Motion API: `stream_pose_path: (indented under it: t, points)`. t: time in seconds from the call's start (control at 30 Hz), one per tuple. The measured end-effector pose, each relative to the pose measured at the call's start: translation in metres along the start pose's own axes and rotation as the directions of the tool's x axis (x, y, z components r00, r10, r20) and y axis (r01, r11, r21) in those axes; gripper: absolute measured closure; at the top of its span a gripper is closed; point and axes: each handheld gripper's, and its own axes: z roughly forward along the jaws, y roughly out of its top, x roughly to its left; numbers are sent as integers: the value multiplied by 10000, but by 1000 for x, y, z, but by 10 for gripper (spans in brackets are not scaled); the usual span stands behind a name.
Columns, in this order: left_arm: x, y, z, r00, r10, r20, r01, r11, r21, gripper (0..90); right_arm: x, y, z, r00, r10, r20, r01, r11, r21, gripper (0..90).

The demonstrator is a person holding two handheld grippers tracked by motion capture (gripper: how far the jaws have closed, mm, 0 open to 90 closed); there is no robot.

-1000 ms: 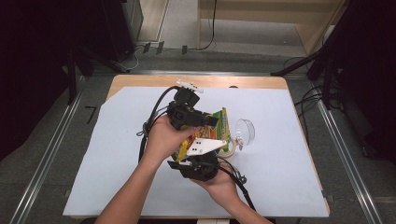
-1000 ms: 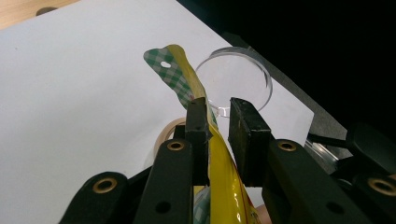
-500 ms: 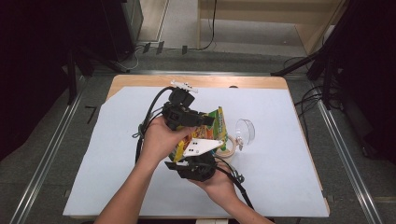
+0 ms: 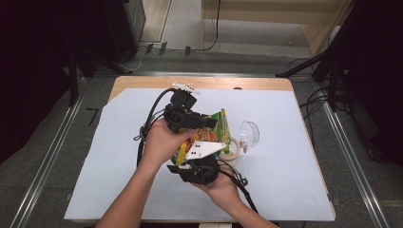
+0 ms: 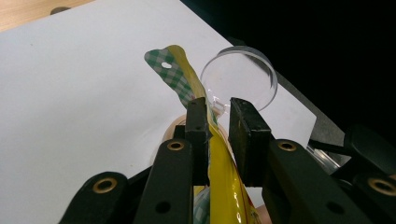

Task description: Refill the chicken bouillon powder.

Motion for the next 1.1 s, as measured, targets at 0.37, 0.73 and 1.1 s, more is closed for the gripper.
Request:
stream_pose_path:
  t: [0.37, 0.73, 1.1]
  points:
    - [0, 0, 0, 10000, 0, 19, 0, 10000, 34, 779, 0, 0, 0, 10000, 17, -12, -17, 10000, 9, 731]
    - [2, 0, 1, 9999, -135, 62, 135, 9999, 103, 779, 0, 0, 0, 10000, -18, 1, 18, 10000, 58, 729]
    - [2, 0, 3, 9998, -174, 100, 172, 9997, 184, 784, 0, 1, -1, 9997, -216, 92, 215, 9997, 150, 728]
